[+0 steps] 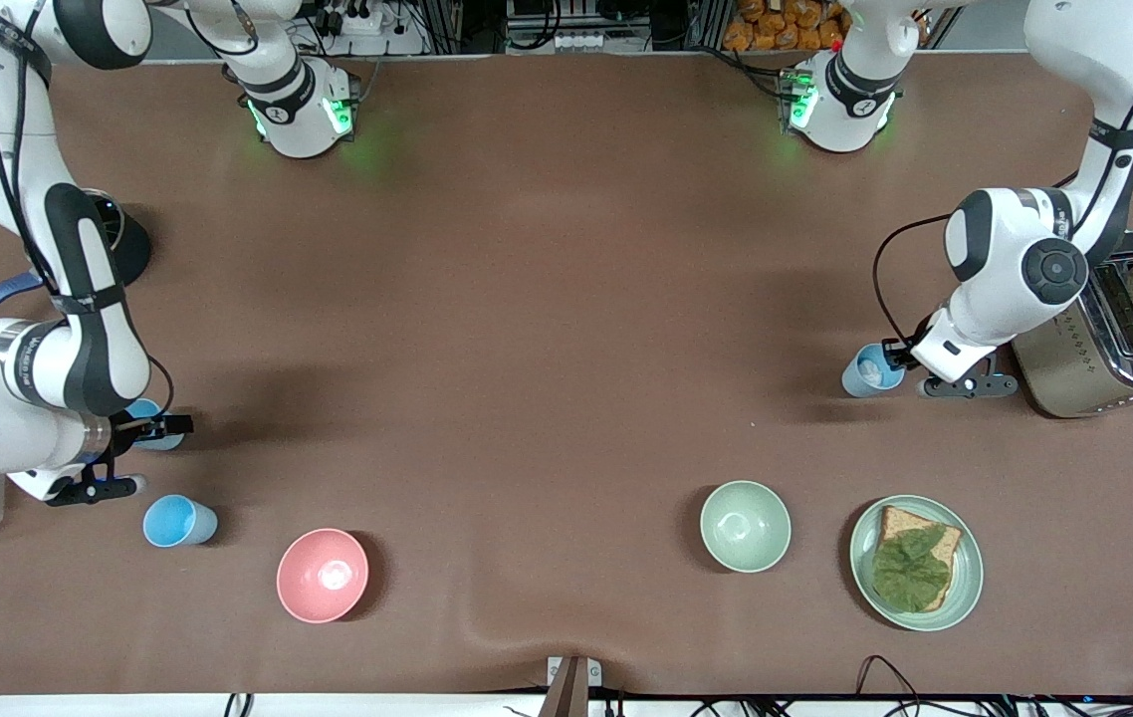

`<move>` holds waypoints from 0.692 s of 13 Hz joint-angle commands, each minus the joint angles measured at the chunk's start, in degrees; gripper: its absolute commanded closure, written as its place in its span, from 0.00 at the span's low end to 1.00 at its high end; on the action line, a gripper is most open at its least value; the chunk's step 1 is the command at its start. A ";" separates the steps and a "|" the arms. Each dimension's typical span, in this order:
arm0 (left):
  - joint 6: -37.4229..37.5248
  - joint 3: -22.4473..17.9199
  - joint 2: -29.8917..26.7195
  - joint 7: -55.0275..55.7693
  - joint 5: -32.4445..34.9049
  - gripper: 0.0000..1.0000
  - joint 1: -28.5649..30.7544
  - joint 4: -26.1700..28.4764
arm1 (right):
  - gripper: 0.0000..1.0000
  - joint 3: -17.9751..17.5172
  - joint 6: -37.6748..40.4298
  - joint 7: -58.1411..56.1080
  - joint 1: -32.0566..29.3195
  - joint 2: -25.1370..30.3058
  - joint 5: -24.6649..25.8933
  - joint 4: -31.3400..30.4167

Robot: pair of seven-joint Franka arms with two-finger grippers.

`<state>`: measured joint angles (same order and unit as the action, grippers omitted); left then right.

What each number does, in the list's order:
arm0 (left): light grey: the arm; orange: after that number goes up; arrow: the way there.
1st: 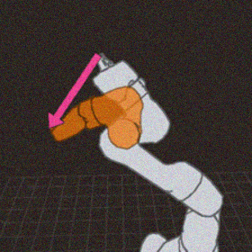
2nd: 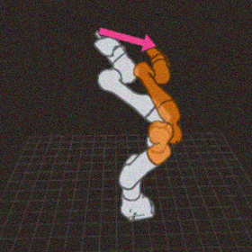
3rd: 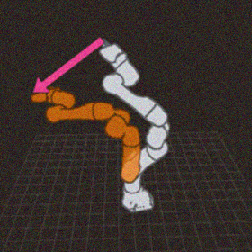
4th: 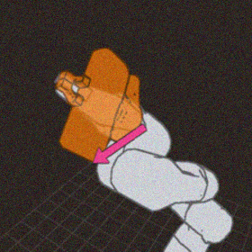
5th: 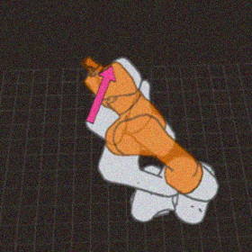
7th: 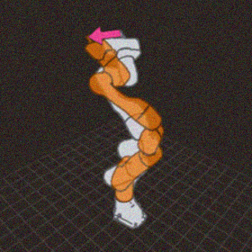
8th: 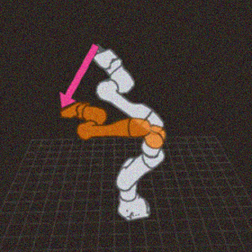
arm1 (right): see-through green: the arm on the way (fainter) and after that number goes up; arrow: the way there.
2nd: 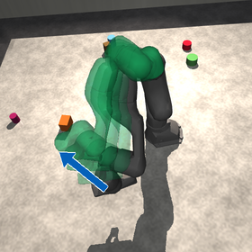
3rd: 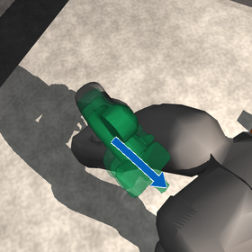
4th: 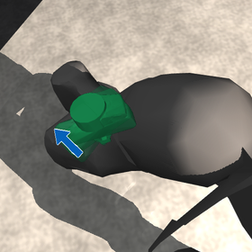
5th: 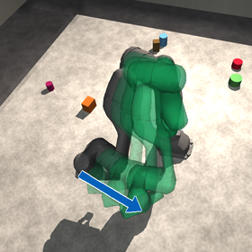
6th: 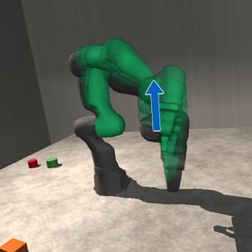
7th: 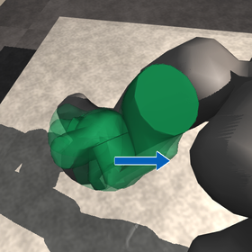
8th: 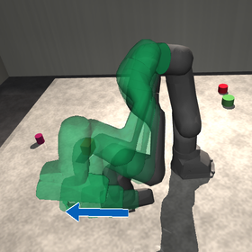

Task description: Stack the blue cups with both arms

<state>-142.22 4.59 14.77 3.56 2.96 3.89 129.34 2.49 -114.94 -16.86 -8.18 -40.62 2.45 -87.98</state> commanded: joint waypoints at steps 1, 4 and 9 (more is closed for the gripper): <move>-0.52 4.52 -0.71 1.78 -1.29 1.00 -0.55 0.12 | 1.00 -0.47 0.42 -0.72 -0.78 -0.68 -0.16 1.32; -0.08 13.57 -1.06 15.45 -1.29 1.00 -0.90 -2.24 | 1.00 -0.47 0.86 -0.72 -0.78 -0.68 -0.34 1.32; 2.21 19.14 5.60 47.08 -0.68 1.00 -17.38 -13.03 | 1.00 -0.47 1.82 -1.59 0.26 1.15 0.10 1.49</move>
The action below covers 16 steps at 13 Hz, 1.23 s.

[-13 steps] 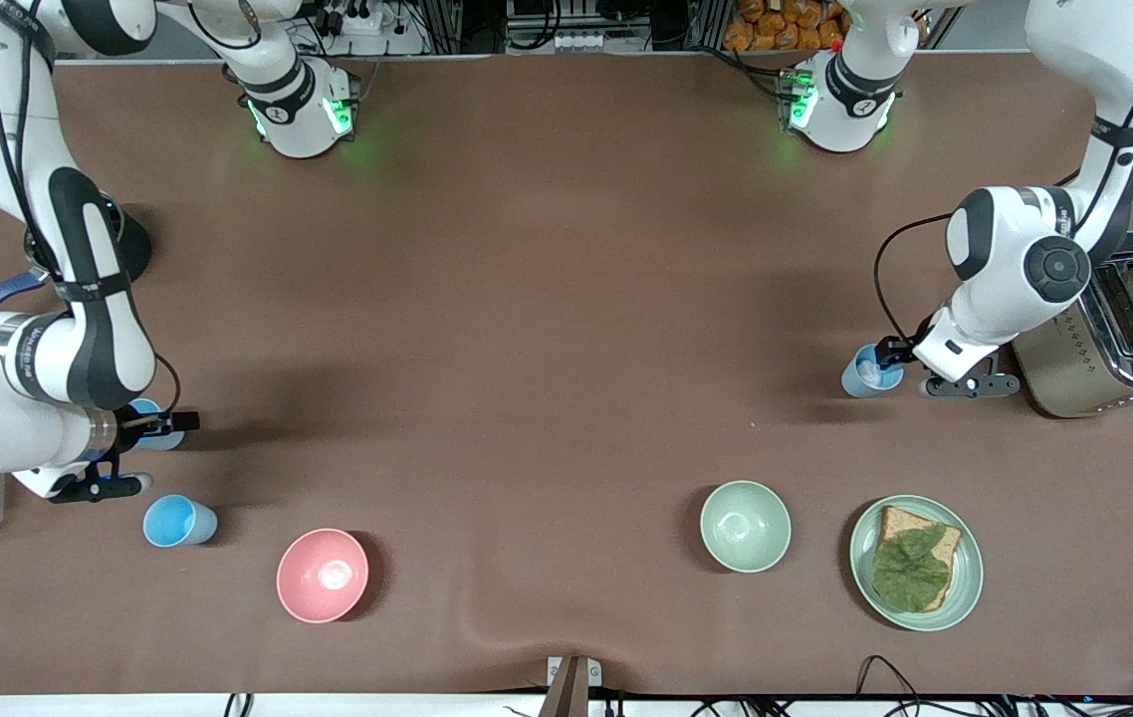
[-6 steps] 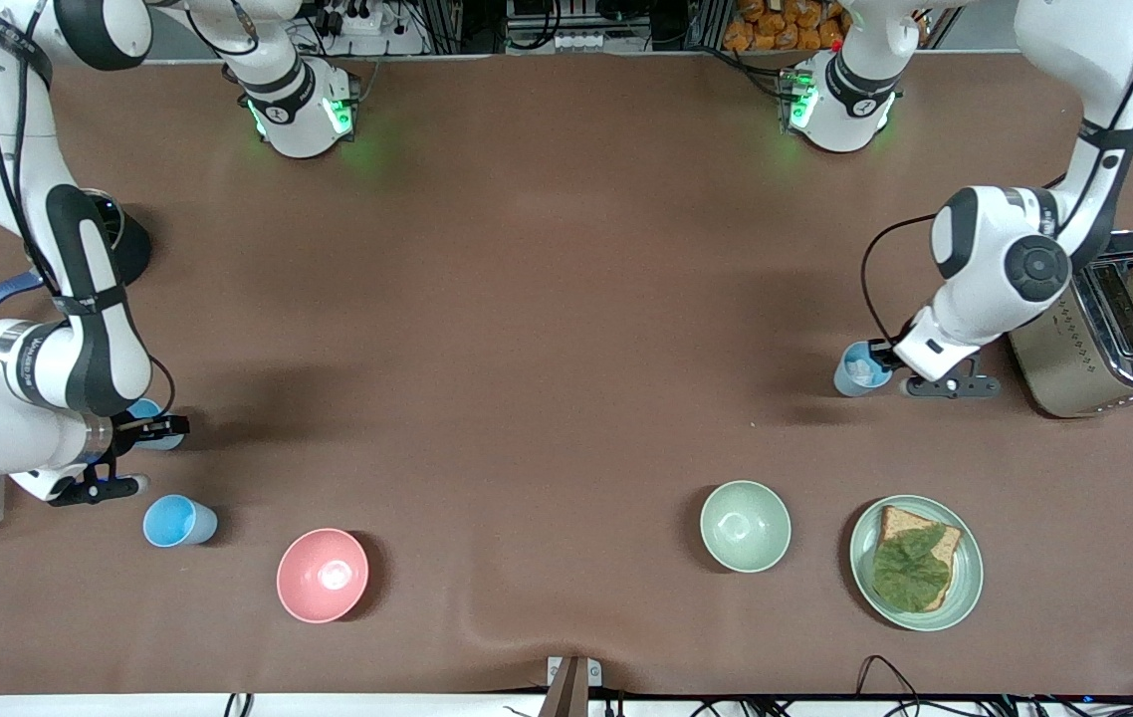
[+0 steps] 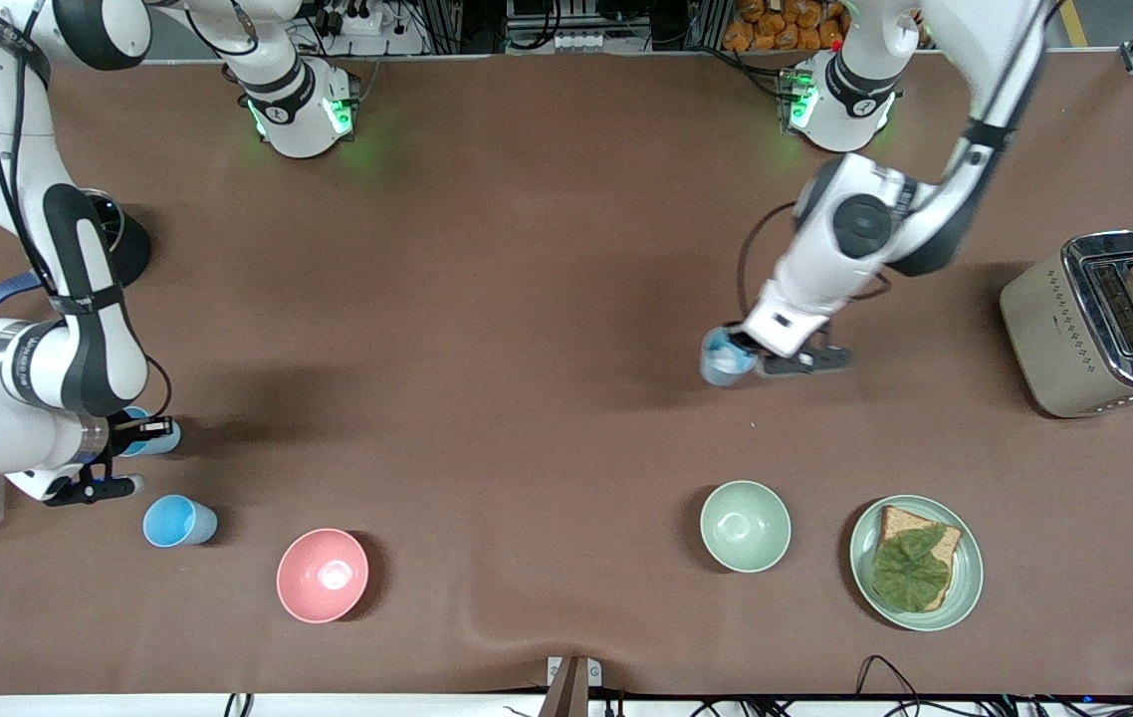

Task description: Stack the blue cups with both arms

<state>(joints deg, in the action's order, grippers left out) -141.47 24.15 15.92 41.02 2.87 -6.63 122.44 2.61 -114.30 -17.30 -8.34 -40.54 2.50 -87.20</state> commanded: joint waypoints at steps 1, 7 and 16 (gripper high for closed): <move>1.46 -0.33 6.82 14.91 -0.50 1.00 -10.21 -9.46 | 1.00 -0.67 3.36 -1.33 1.13 2.47 0.13 1.15; 1.81 -6.55 21.94 31.37 4.06 1.00 -31.30 -27.58 | 1.00 -1.63 14.43 -0.63 8.33 10.30 -0.65 2.99; 14.26 -11.23 18.12 33.60 4.96 0.00 -35.47 -32.34 | 1.00 -10.15 21.49 -0.54 10.80 10.65 -0.83 10.12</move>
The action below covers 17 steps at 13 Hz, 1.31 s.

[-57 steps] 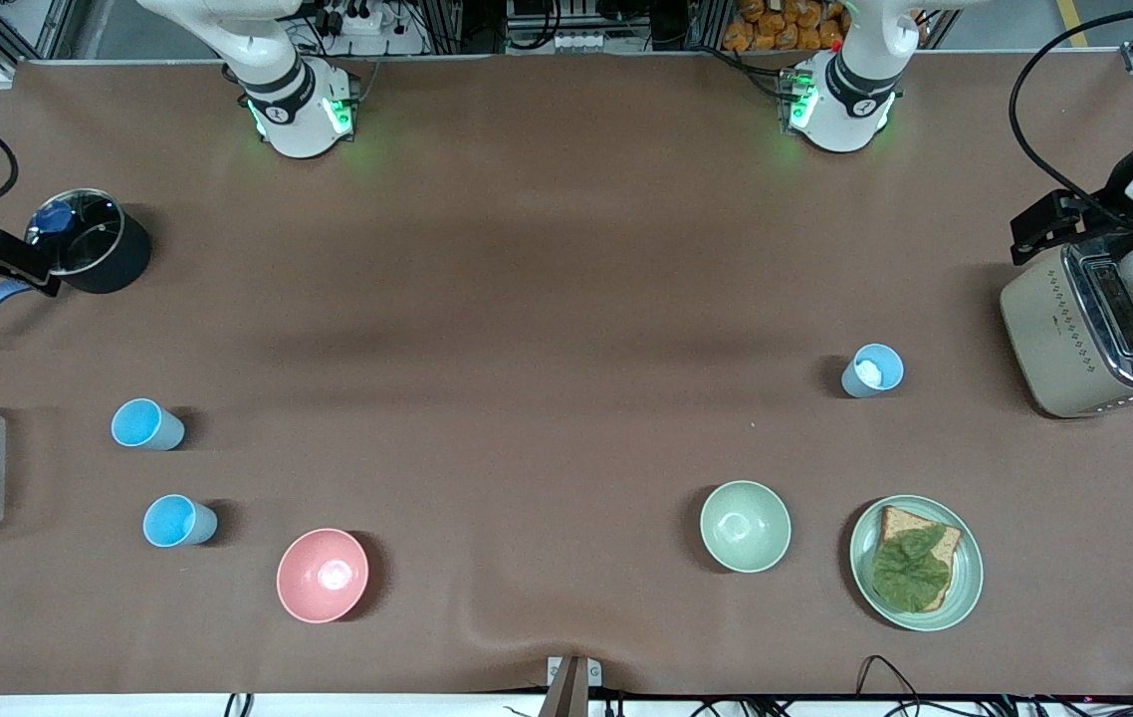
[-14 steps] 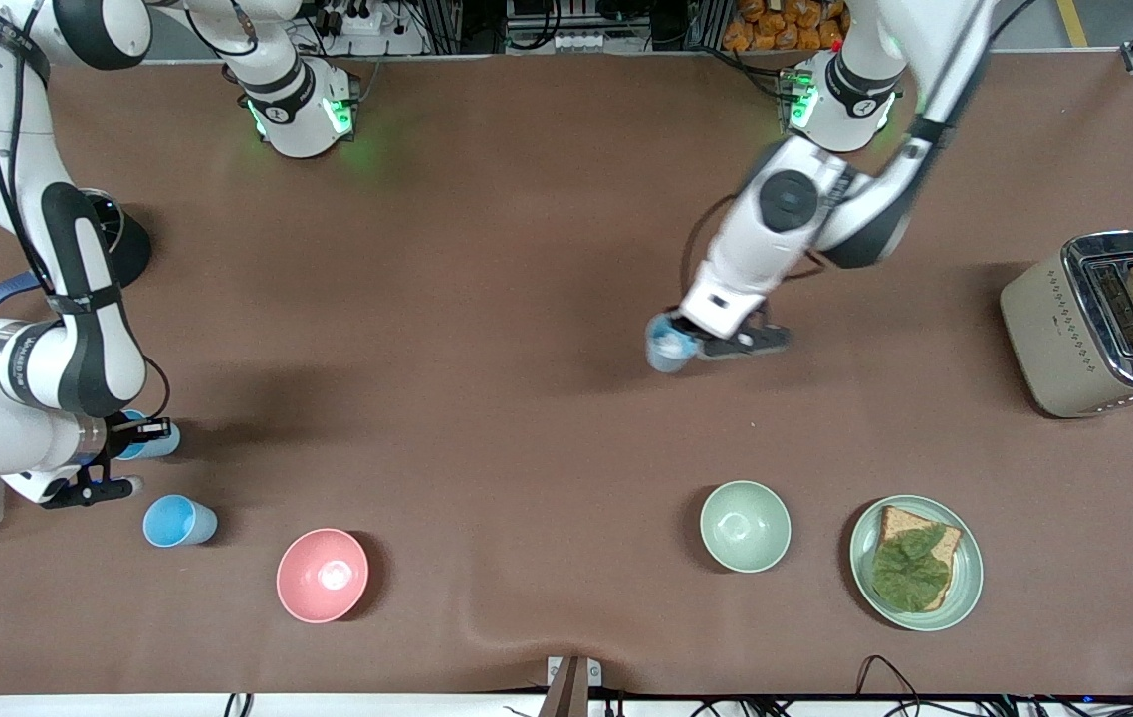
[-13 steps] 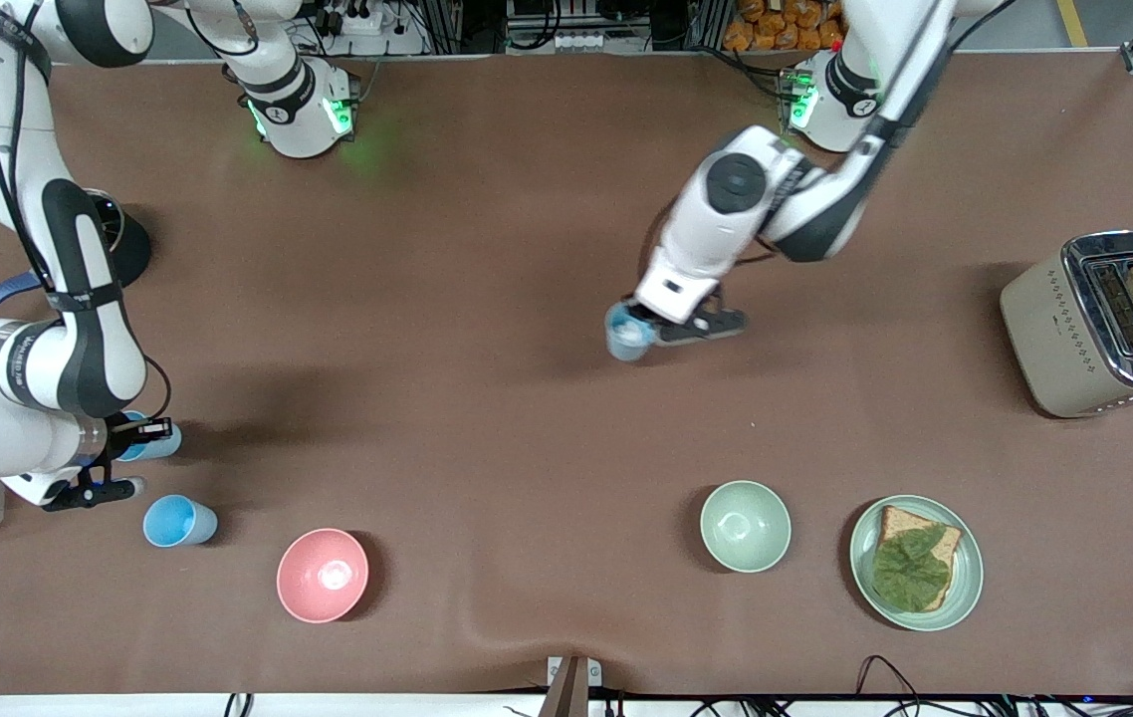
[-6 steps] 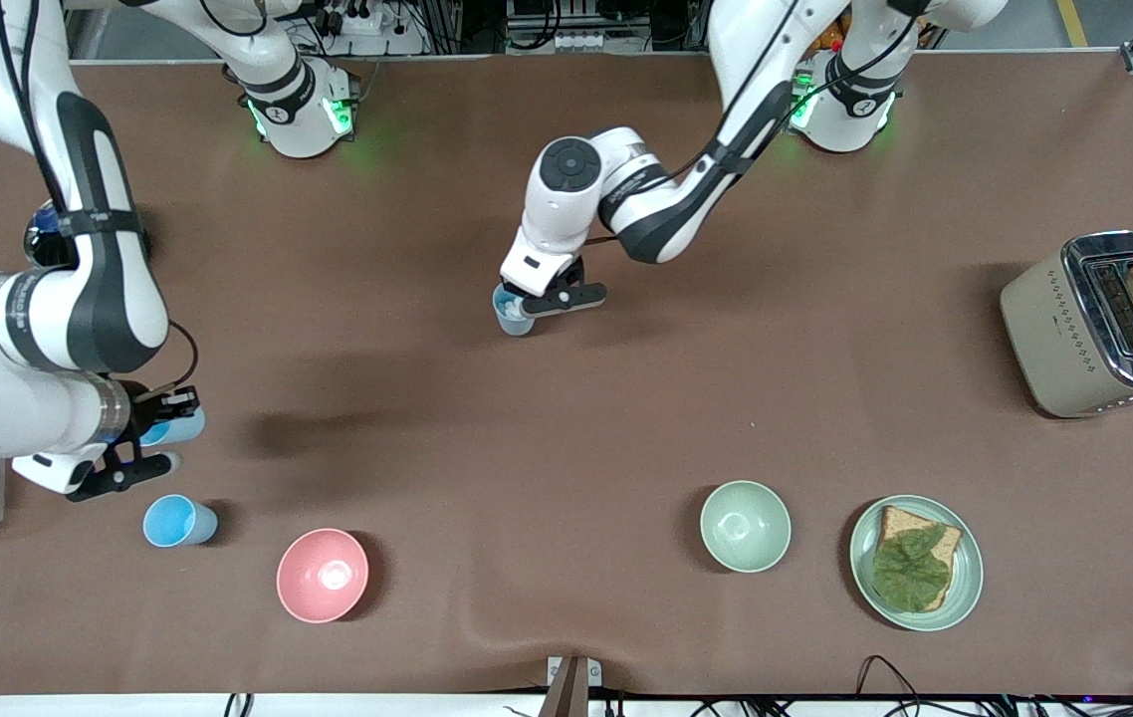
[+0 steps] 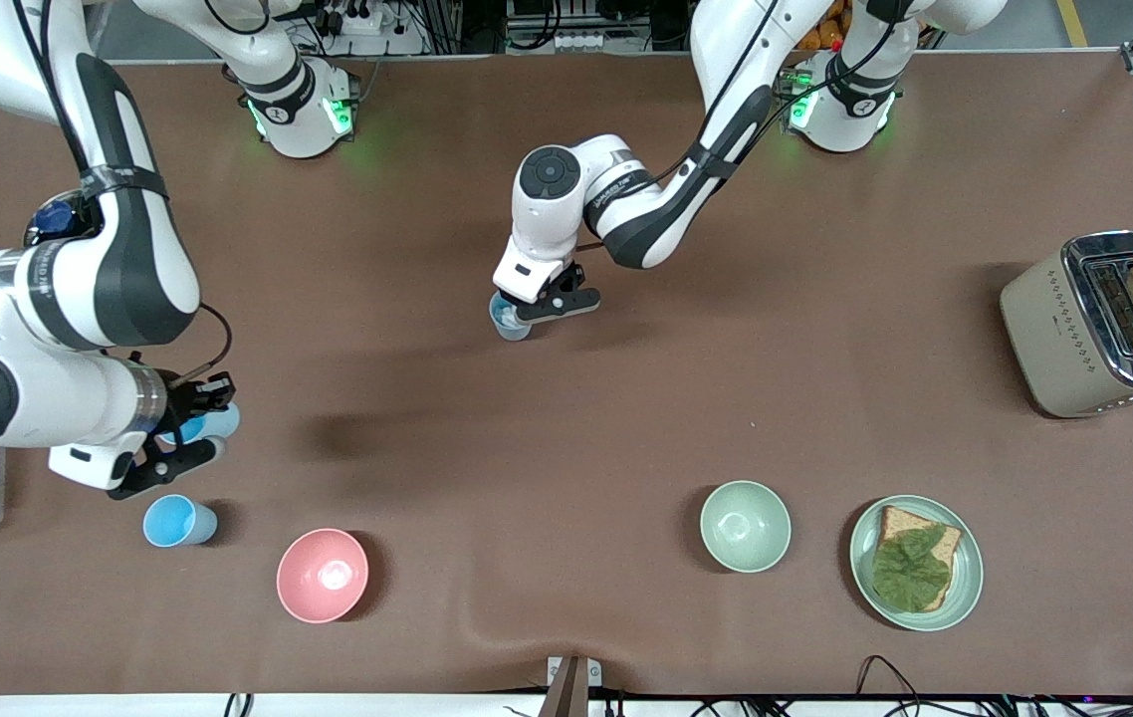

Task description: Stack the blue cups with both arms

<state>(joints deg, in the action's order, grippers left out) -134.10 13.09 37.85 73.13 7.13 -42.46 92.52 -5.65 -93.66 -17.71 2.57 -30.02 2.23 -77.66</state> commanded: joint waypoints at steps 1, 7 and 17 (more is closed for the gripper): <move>8.93 0.00 -6.62 1.40 0.44 0.00 1.84 -2.95 | 1.00 -4.08 1.02 -0.13 -0.20 0.48 -0.56 0.49; 27.53 0.45 -25.07 -11.12 -2.90 0.00 15.01 -1.30 | 1.00 -11.66 6.02 6.80 15.32 3.38 5.68 -0.56; 36.38 0.10 -40.56 -43.16 -3.79 0.00 40.08 11.96 | 1.00 -11.66 -12.15 29.21 29.42 5.14 9.72 -15.57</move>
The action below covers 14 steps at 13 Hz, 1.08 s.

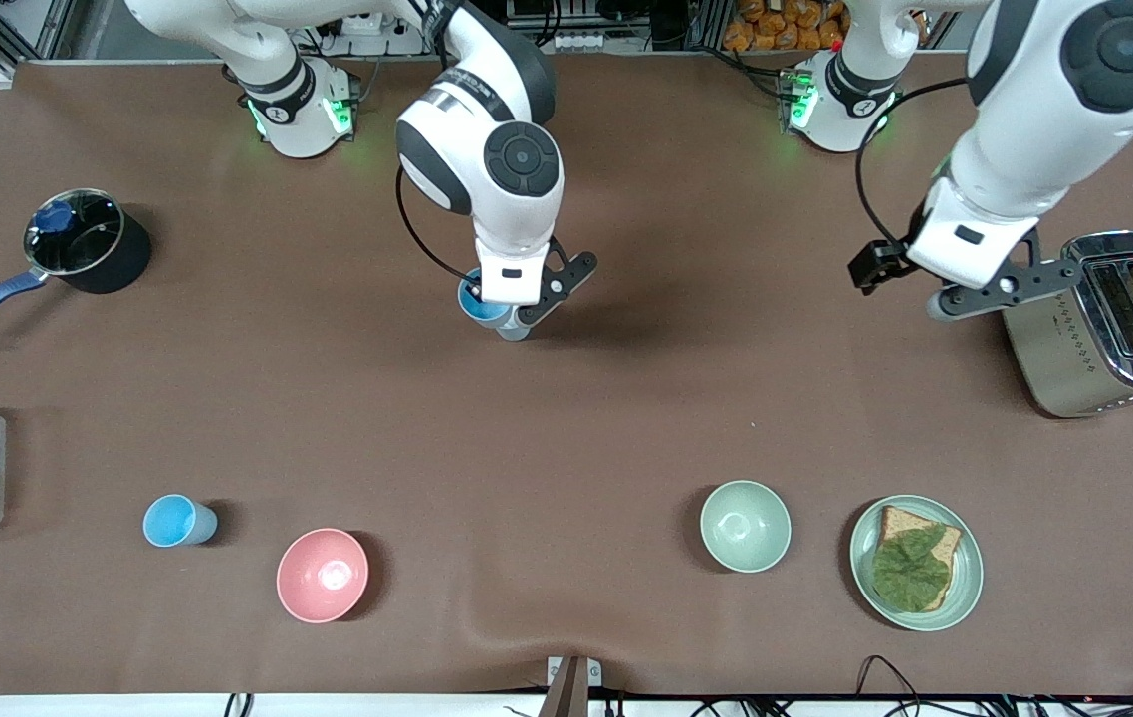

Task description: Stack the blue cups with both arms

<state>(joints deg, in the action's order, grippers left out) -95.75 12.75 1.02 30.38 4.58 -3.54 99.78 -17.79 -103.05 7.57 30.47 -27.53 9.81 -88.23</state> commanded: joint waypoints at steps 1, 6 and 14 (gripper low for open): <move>-3.72 0.43 -4.96 -0.93 -1.33 0.00 3.78 6.72 | 1.00 0.47 -4.16 4.38 2.13 2.83 2.32 -6.41; -6.82 0.52 -6.64 -5.24 -1.24 0.00 5.21 9.46 | 1.00 0.47 -8.03 8.77 3.98 2.66 5.13 -10.11; -9.02 0.61 -5.41 -5.59 -1.16 0.00 5.73 9.47 | 1.00 0.39 -9.97 9.13 4.42 1.87 6.71 -11.61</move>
<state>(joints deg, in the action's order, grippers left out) -104.02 12.81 -3.55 26.67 4.58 1.38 108.53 -17.79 -112.02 15.22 34.34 -27.30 15.12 -97.61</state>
